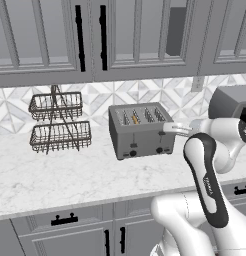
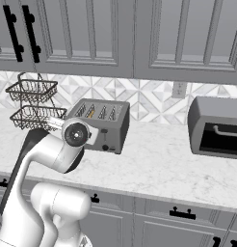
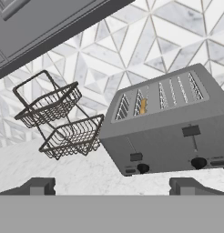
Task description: Start the toaster. Once the lever pops up, take the bread to the plate on the dining counter.
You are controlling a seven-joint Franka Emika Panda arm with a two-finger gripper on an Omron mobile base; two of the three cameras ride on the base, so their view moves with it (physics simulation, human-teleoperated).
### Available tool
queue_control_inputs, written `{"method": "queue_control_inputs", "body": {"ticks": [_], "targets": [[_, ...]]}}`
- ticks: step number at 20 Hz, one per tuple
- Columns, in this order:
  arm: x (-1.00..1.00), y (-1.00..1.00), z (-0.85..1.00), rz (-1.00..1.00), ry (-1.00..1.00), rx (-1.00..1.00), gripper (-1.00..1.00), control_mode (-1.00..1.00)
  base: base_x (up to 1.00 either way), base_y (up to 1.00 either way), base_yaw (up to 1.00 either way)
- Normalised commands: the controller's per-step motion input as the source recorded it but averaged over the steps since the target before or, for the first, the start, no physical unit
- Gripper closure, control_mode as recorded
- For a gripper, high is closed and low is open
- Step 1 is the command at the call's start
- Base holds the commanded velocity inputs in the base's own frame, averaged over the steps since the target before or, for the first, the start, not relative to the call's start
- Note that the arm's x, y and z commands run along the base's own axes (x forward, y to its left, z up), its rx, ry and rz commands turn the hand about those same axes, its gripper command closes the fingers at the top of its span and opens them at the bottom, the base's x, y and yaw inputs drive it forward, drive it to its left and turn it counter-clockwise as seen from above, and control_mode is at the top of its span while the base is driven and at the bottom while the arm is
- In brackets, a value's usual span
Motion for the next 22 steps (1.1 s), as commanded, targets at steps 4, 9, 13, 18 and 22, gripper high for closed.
{"method": "queue_control_inputs", "body": {"ticks": [4, 9, 13, 18, 22], "targets": [[0.00, 0.00, 0.00, 0.00, 0.00, 0.00, -1.00, -1.00, 0.00, 0.00, 0.00], [0.00, 0.00, 0.00, 0.00, 0.00, 0.00, -1.00, -1.00, 0.00, 0.00, 0.00], [0.00, 0.00, 0.00, 0.00, 0.00, 0.00, -1.00, -1.00, 0.00, 0.00, 0.00], [0.00, 0.00, 0.00, 0.00, 0.00, 0.00, -1.00, -1.00, 0.00, 0.00, 0.00], [0.00, 0.00, 0.00, 0.00, 0.00, 0.00, -1.00, -1.00, 0.00, 0.00, 0.00]]}}
